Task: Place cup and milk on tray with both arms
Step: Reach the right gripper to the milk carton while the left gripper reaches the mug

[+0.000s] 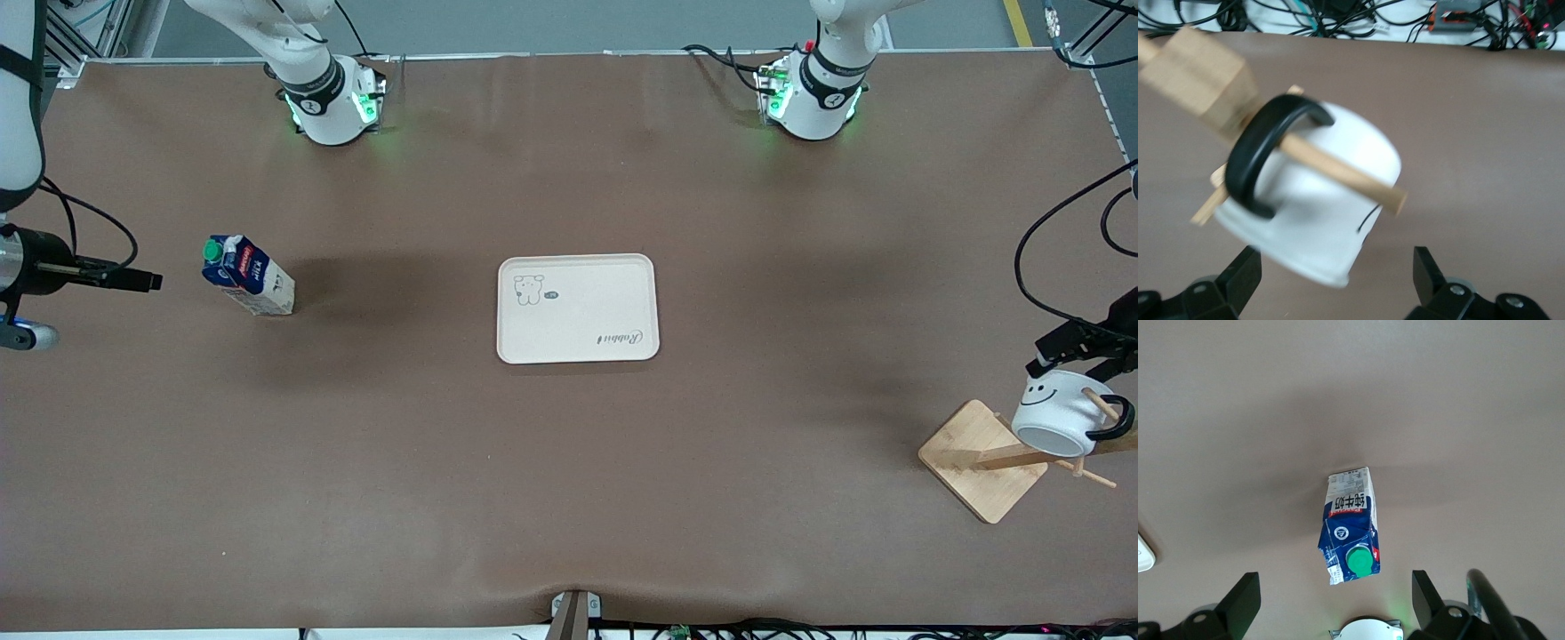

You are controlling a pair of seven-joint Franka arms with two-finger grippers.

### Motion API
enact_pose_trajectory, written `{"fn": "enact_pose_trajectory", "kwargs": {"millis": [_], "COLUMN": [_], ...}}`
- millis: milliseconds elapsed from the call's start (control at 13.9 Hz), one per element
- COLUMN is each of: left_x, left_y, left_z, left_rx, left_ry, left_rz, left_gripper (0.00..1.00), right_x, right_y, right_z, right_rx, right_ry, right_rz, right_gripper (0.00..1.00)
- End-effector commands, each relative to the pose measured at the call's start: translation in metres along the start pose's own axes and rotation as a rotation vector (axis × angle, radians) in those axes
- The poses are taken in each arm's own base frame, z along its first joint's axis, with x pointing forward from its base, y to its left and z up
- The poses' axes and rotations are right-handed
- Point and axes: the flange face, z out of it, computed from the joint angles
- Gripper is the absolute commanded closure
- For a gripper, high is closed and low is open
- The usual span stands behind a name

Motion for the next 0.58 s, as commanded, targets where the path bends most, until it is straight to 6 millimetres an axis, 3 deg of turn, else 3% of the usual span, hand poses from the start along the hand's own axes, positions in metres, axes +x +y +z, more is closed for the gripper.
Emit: {"fn": "enact_pose_trajectory", "kwargs": {"millis": [0, 288, 504], "left_x": [0.02, 0.03, 0.042], "left_y": [0.006, 0.004, 0.016], "left_z": [0.007, 0.011, 0.003], "left_rx": [-0.028, -0.021, -0.021], "left_ry": [0.031, 0.035, 0.057], "left_rz": [0.016, 0.032, 0.051], "left_gripper": [0.04, 0.1, 0.17], "right_x": [0.008, 0.007, 0.008], "right_y": [0.017, 0.009, 0.005], "right_z": [0.008, -0.008, -0.014], "right_rx": [0.006, 0.004, -0.02], "right_ry": [-0.028, 0.009, 0.033], "right_rz": [0.03, 0.02, 0.01], "right_gripper": [0.0, 0.0, 0.0]}}
